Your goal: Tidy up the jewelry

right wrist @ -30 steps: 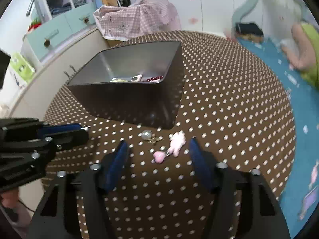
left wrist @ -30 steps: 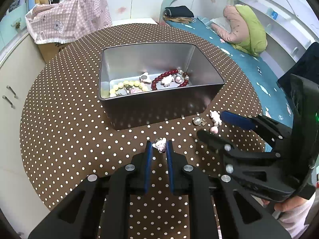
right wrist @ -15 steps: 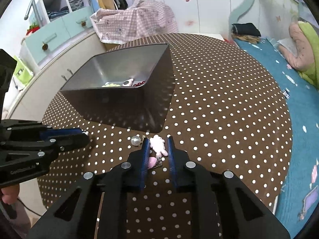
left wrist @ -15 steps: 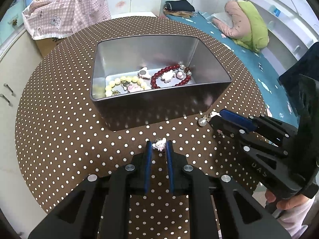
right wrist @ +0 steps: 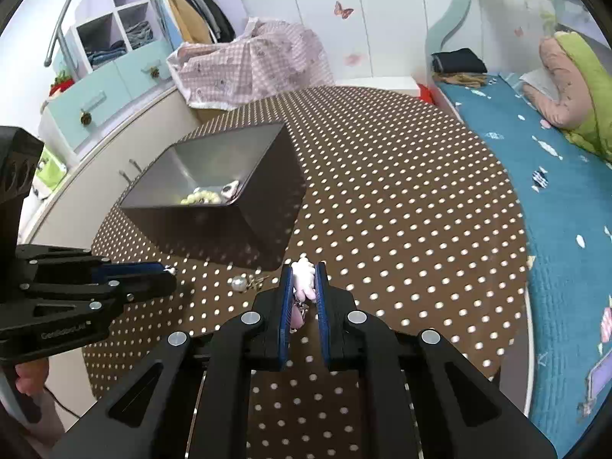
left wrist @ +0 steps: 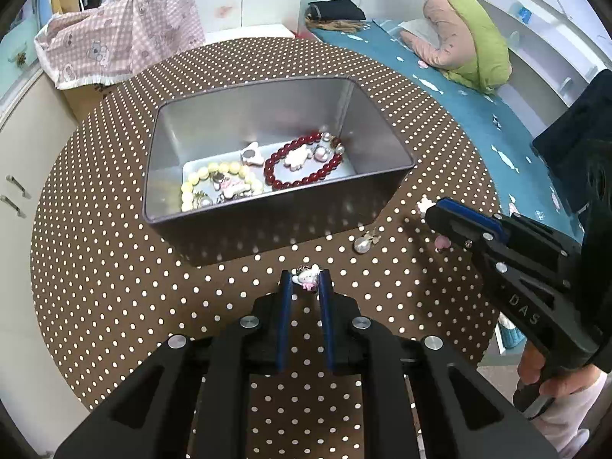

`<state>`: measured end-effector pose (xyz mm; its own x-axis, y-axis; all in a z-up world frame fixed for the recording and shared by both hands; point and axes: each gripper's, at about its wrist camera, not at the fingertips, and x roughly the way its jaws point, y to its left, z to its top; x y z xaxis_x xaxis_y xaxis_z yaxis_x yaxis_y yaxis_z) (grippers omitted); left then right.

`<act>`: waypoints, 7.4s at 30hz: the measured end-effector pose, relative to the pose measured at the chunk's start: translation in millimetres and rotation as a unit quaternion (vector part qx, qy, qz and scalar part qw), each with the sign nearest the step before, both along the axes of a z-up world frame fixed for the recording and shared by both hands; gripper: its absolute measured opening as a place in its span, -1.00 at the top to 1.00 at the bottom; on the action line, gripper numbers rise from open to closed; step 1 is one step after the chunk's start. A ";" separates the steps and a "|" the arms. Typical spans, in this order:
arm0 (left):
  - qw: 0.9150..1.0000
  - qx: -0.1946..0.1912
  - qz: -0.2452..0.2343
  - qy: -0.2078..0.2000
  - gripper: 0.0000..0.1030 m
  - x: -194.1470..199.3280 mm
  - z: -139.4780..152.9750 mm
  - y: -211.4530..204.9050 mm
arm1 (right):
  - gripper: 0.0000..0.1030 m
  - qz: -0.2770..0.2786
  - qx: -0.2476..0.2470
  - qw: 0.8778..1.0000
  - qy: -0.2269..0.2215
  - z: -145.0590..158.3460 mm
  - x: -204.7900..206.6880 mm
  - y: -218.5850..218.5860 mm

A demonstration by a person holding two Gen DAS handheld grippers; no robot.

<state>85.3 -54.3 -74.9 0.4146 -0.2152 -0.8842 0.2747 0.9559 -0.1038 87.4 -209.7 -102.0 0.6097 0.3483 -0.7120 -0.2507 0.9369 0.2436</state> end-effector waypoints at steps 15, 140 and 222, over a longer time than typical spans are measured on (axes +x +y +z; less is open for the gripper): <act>0.998 -0.003 0.014 -0.061 0.75 0.6 36.5 3.6 | 0.76 -0.008 0.007 0.999 -0.047 41.2 6.9 -9.2; 0.984 0.028 0.131 -0.119 -0.42 -2.0 66.3 68.4 | -0.64 -0.042 -0.035 0.995 -0.082 101.2 -9.5 40.7; 0.980 0.038 0.120 -0.151 -0.43 -34.7 85.1 52.4 | -0.64 -0.035 -0.045 0.995 -0.078 109.7 -35.0 47.0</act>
<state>50.7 -2.0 10.1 0.6906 -0.0169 -0.7231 0.0474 0.9986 0.0219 52.3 -162.7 7.6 0.7357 0.2401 -0.6333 -0.2124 0.9697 0.1209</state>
